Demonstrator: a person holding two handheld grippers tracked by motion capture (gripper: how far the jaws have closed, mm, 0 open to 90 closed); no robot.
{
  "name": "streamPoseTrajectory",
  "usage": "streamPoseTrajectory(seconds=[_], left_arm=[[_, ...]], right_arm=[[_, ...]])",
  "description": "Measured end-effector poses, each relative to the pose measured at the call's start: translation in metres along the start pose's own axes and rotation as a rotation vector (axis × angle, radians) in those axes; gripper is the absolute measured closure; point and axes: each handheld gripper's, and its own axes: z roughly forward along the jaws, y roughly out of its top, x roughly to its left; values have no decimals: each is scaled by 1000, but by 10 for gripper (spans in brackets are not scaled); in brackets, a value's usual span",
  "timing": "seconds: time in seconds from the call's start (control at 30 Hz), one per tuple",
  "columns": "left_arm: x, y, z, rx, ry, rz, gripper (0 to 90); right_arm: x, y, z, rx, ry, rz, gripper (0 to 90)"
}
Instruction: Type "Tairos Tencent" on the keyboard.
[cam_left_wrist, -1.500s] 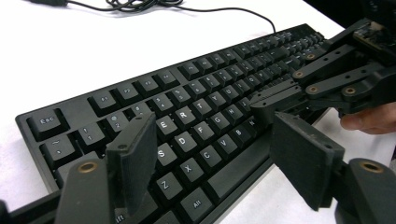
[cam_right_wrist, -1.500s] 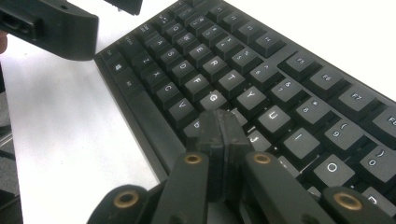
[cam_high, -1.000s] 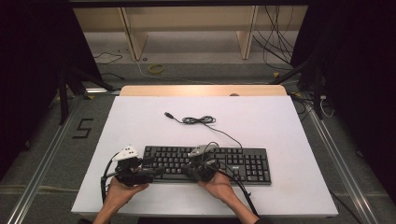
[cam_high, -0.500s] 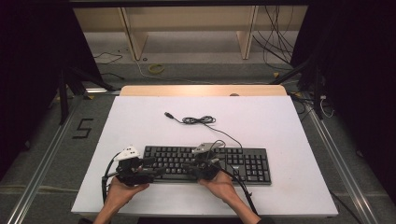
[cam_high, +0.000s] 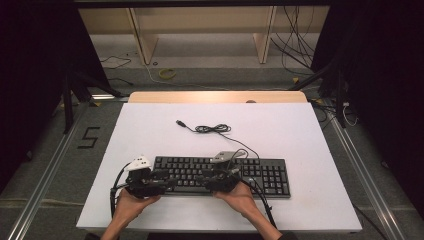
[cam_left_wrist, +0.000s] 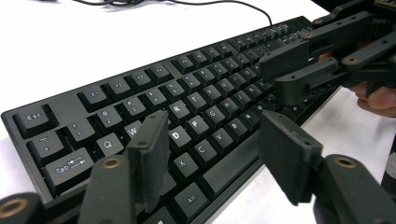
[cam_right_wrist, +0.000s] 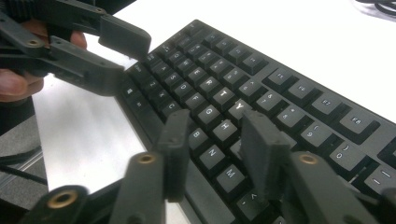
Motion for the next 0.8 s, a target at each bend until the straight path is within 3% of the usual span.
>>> streamPoseTrajectory(seconds=[0.17, 0.43, 0.8], left_arm=[[0, 1, 1, 8, 2, -1, 491], [-1, 3, 5, 40, 7, 23, 662], [-3, 5, 15, 86, 19, 81, 872]], right_arm=[[0, -1, -2, -3, 11, 1, 556], [1, -1, -5, -12, 9, 2, 453], [0, -4, -16, -37, 6, 0, 416]])
